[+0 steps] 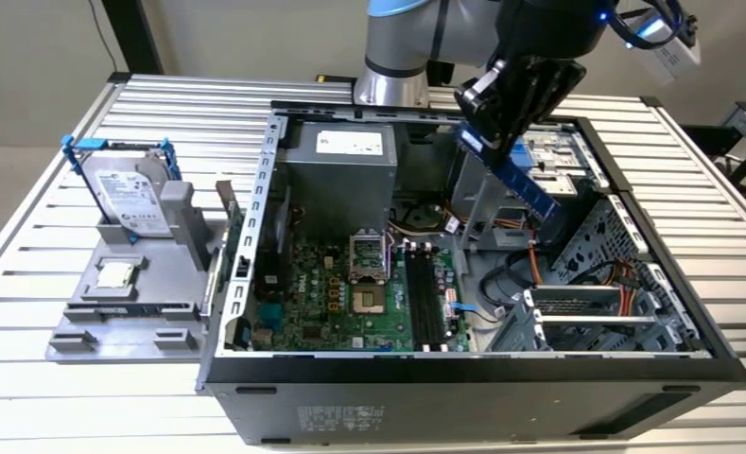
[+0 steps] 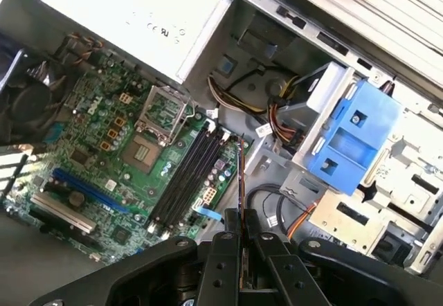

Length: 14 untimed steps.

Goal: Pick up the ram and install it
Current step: 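Insert the ram into the slot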

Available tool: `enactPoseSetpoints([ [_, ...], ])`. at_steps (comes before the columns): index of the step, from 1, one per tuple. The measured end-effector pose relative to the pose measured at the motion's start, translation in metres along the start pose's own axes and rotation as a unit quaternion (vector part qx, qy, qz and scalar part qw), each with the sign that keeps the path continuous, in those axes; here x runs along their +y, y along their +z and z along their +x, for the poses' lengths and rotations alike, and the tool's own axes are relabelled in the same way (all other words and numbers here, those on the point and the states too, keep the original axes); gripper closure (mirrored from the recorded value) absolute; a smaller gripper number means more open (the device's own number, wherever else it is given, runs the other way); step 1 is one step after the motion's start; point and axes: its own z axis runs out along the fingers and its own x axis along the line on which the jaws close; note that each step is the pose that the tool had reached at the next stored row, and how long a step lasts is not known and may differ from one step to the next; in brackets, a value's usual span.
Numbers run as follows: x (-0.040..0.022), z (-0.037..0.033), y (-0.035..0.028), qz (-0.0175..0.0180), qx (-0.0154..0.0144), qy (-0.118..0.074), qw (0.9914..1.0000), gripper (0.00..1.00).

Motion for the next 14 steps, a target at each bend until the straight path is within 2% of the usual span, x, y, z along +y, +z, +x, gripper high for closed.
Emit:
enactPoseSetpoints([
  [4,0.0000,0.0000,0.0002,0.0010,-0.0012,0.036,0.99935,1.00],
  [7,0.0000,-0.0001,0.0003,0.0017,-0.0021,0.063,0.99802,1.00],
  [10,0.0000,0.0000,0.0006,0.0024,-0.0030,0.089,0.99606,1.00],
  [14,0.0000,0.0000,0.0010,0.0033,-0.0041,0.121,0.99263,1.00],
])
